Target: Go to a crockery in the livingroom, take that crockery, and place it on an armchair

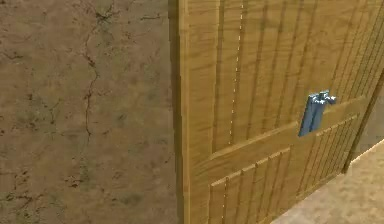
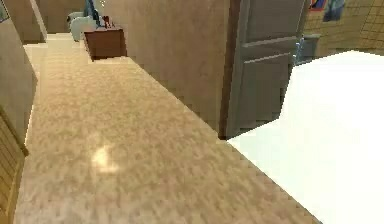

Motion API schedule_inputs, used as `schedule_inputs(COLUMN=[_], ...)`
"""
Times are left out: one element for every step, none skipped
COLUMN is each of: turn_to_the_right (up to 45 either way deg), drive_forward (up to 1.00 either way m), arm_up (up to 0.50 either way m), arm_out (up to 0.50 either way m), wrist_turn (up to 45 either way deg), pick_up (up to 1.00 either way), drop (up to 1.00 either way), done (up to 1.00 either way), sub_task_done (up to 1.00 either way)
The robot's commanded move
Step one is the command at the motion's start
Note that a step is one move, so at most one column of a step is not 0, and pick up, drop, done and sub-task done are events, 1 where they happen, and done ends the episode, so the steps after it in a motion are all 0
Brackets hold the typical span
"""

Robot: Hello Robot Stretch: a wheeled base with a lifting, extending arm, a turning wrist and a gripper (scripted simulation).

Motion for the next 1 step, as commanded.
schedule_inputs(turn_to_the_right=[45.0], drive_forward=[0.0], arm_up=[0.0], arm_out=[0.0], wrist_turn=[0.0], pick_up=[0.0], drop=[0.0], done=[0.0], sub_task_done=[0.0])
